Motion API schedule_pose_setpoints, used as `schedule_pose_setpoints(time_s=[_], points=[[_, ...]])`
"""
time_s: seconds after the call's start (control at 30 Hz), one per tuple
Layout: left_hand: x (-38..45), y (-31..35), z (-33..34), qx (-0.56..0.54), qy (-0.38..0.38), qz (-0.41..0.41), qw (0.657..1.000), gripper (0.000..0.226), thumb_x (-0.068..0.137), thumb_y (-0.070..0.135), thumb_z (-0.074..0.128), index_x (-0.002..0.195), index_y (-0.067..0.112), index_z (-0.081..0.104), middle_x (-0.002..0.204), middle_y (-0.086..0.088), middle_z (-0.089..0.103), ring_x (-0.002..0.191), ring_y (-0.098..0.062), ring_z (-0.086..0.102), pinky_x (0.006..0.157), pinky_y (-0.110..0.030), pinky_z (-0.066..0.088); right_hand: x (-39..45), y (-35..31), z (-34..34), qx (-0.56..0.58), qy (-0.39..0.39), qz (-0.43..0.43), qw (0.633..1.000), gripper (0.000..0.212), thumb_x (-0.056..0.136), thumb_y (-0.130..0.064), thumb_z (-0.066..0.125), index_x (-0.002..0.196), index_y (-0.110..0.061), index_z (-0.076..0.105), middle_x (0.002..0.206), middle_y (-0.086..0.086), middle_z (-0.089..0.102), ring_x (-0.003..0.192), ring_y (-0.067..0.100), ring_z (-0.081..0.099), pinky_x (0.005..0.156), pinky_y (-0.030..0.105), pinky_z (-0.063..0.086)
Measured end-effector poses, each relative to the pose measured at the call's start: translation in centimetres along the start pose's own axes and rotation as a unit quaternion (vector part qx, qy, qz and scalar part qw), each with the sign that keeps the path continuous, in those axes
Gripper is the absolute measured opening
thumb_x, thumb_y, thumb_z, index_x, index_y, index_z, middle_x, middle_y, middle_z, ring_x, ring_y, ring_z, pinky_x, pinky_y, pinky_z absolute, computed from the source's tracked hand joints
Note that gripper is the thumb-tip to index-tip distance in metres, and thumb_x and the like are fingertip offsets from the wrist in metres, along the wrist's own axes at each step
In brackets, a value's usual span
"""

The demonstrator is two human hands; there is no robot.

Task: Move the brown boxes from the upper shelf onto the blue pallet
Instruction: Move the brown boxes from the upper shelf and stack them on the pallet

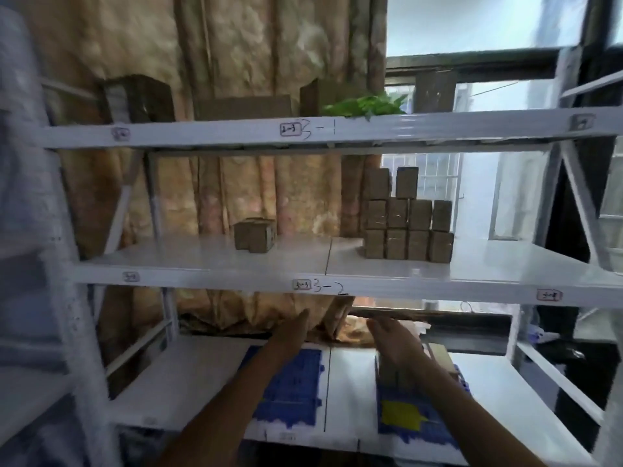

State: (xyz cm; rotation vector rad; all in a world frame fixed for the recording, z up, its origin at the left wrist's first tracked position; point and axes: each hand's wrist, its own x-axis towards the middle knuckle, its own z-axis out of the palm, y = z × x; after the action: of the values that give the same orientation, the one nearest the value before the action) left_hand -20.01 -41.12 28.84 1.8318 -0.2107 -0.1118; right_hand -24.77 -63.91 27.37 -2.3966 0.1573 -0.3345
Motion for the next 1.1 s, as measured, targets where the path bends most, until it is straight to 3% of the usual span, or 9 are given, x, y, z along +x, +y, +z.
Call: schedule_pose_setpoints(time_s=[0.13, 0.33, 0.5, 0.67, 0.73, 0.8, 0.9, 1.0, 1.1], points=[[-2.1, -0.2, -6.3, -0.045, 0.035, 0.013, 0.998, 0.035, 0.109, 0.035, 0.036, 0.119, 0.014, 0.062, 0.128, -0.007, 0.057, 0.122, -0.024, 0.055, 0.111, -0.042, 0.041, -2.5, -7.6, 4.3, 0.032, -0.013, -0.038, 0.999, 0.034, 0.110, -0.035, 0.040, 0.112, -0.024, 0.071, 0.131, 0.014, 0.070, 0.115, 0.031, 0.063, 0.083, 0.033, 0.042], [-0.4, 0.7, -12.6, -0.072, 0.075, 0.059, 0.993, 0.038, 0.102, 0.040, 0.049, 0.122, 0.014, 0.067, 0.098, 0.003, 0.069, 0.073, -0.001, 0.063, 0.060, -0.018, 0.050, -1.5, -15.2, 6.5, 0.107, 0.055, -0.101, 0.988, 0.046, 0.109, -0.040, 0.046, 0.149, -0.019, 0.057, 0.149, 0.002, 0.060, 0.138, 0.022, 0.054, 0.108, 0.028, 0.039], [6.3, 1.7, -15.8, -0.071, 0.110, 0.113, 0.985, 0.037, 0.106, 0.029, 0.041, 0.132, 0.011, 0.063, 0.137, -0.008, 0.060, 0.126, -0.024, 0.055, 0.111, -0.046, 0.042, 6.6, -18.1, 8.1, 0.151, 0.039, -0.102, 0.983, 0.049, 0.107, -0.041, 0.050, 0.152, -0.022, 0.053, 0.155, -0.002, 0.054, 0.130, 0.006, 0.049, 0.106, 0.023, 0.033], [15.6, 1.8, -20.4, -0.060, 0.137, 0.154, 0.977, 0.027, 0.103, 0.025, 0.043, 0.097, 0.033, 0.067, 0.113, -0.003, 0.068, 0.100, -0.017, 0.062, 0.087, -0.035, 0.050, 18.0, -21.1, 10.0, 0.248, -0.022, -0.012, 0.968, 0.074, 0.103, -0.055, 0.050, 0.165, -0.026, 0.022, 0.164, 0.010, 0.038, 0.143, 0.032, 0.044, 0.114, 0.040, 0.037], [20.2, 2.5, -21.9, -0.049, 0.156, 0.162, 0.973, 0.021, 0.105, 0.029, 0.044, 0.104, 0.037, 0.064, 0.119, 0.000, 0.065, 0.092, -0.003, 0.059, 0.073, -0.023, 0.044, 22.8, -22.0, 11.1, 0.281, -0.049, 0.008, 0.959, 0.087, 0.100, -0.063, 0.049, 0.167, -0.028, 0.005, 0.168, 0.010, 0.031, 0.147, 0.034, 0.039, 0.109, 0.037, 0.038], [24.6, 3.6, -22.8, -0.027, 0.152, 0.152, 0.976, 0.027, 0.105, 0.038, 0.046, 0.130, 0.034, 0.055, 0.139, -0.003, 0.057, 0.104, -0.005, 0.058, 0.081, -0.021, 0.044, 27.0, -22.9, 11.8, 0.338, -0.072, 0.035, 0.938, 0.095, 0.099, -0.066, 0.050, 0.168, -0.022, 0.001, 0.166, 0.008, 0.034, 0.140, 0.029, 0.048, 0.092, 0.025, 0.046], [30.9, 3.6, -22.9, 0.017, 0.113, 0.110, 0.987, 0.058, 0.104, 0.052, 0.041, 0.155, 0.026, 0.034, 0.158, -0.004, 0.039, 0.139, -0.022, 0.044, 0.113, -0.034, 0.036, 32.2, -23.6, 13.6, 0.388, -0.091, 0.036, 0.917, 0.086, 0.102, -0.055, 0.055, 0.165, -0.009, 0.017, 0.139, 0.011, 0.062, 0.107, 0.020, 0.068, 0.073, 0.020, 0.060], [35.0, 2.4, -22.9, 0.094, 0.082, 0.112, 0.986, 0.052, 0.102, 0.060, 0.033, 0.132, 0.025, 0.057, 0.128, 0.003, 0.058, 0.121, -0.021, 0.056, 0.099, -0.031, 0.038, 35.3, -23.2, 15.7, 0.307, -0.032, 0.017, 0.951, 0.067, 0.105, -0.056, 0.047, 0.151, -0.008, 0.048, 0.137, 0.016, 0.066, 0.119, 0.030, 0.066, 0.106, 0.045, 0.052], [37.1, 1.1, -23.4, 0.072, 0.090, 0.118, 0.986, 0.065, 0.089, 0.076, 0.038, 0.129, 0.030, 0.063, 0.114, 0.013, 0.060, 0.100, -0.007, 0.060, 0.087, -0.027, 0.042, 36.1, -22.5, 16.5, 0.260, 0.031, -0.004, 0.965, 0.067, 0.098, -0.069, 0.042, 0.136, -0.018, 0.065, 0.128, 0.007, 0.072, 0.114, 0.027, 0.068, 0.105, 0.046, 0.052]])
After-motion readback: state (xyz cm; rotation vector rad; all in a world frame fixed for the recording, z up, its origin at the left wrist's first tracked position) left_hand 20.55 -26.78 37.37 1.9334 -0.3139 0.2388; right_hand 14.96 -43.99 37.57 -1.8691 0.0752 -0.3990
